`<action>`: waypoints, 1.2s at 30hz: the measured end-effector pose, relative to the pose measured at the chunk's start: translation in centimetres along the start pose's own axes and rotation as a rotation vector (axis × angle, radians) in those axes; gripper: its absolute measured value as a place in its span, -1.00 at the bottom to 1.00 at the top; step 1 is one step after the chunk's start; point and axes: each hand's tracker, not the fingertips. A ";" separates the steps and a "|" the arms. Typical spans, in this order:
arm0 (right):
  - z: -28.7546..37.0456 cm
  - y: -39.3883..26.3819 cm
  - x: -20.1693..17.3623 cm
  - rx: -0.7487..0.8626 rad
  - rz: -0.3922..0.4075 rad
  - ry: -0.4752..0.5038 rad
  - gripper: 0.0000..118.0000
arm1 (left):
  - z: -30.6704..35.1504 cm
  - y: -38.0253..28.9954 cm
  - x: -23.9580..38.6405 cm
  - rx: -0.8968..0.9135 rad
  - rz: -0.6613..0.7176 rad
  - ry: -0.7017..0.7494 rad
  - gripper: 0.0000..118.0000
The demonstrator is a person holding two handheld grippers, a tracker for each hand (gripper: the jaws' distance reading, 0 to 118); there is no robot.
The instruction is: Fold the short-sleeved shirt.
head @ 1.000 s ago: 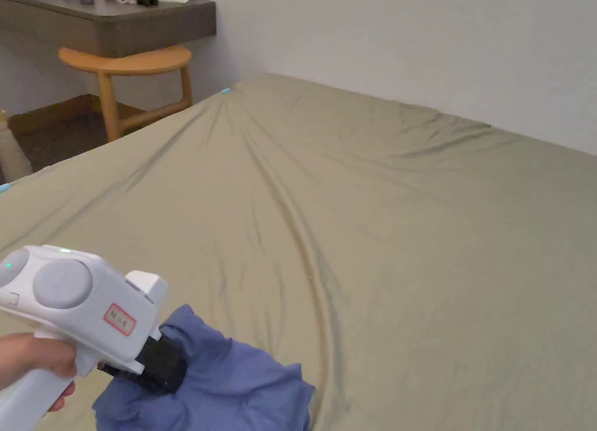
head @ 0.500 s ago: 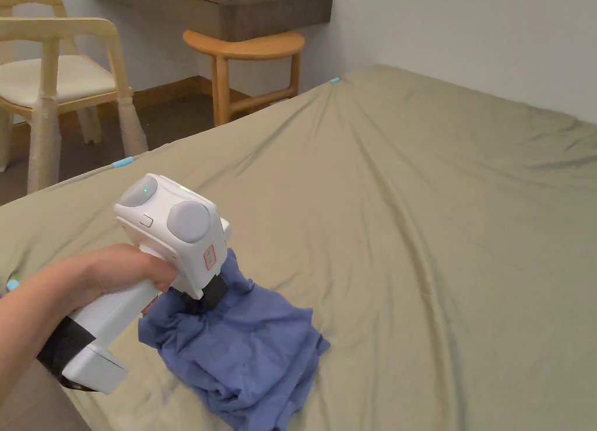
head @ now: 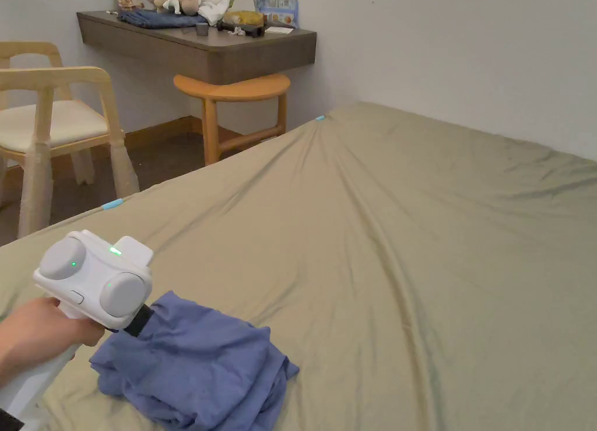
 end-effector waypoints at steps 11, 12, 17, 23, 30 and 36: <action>7.7 0.7 0.9 0.387 0.342 -0.280 -0.97 | 22.0 -4.6 7.7 0.596 0.266 -0.442 -1.00; 8.5 0.8 1.2 0.430 0.351 -0.302 -0.97 | 23.3 -4.9 9.1 0.654 0.286 -0.421 -1.00; 13.7 2.0 3.0 0.696 0.452 -0.513 -0.97 | 29.7 -6.0 16.7 0.819 0.286 -0.437 -1.00; 20.3 1.8 4.4 0.929 0.461 -0.554 -0.97 | 36.3 -8.9 22.1 1.049 0.294 -0.554 -1.00; 22.0 0.6 4.8 0.968 0.469 -0.613 -0.97 | 39.9 -9.2 23.4 1.053 0.258 -0.698 -1.00; 21.8 0.2 5.7 0.985 0.394 -0.590 -0.98 | 40.2 -8.6 24.2 1.032 0.213 -0.682 -1.00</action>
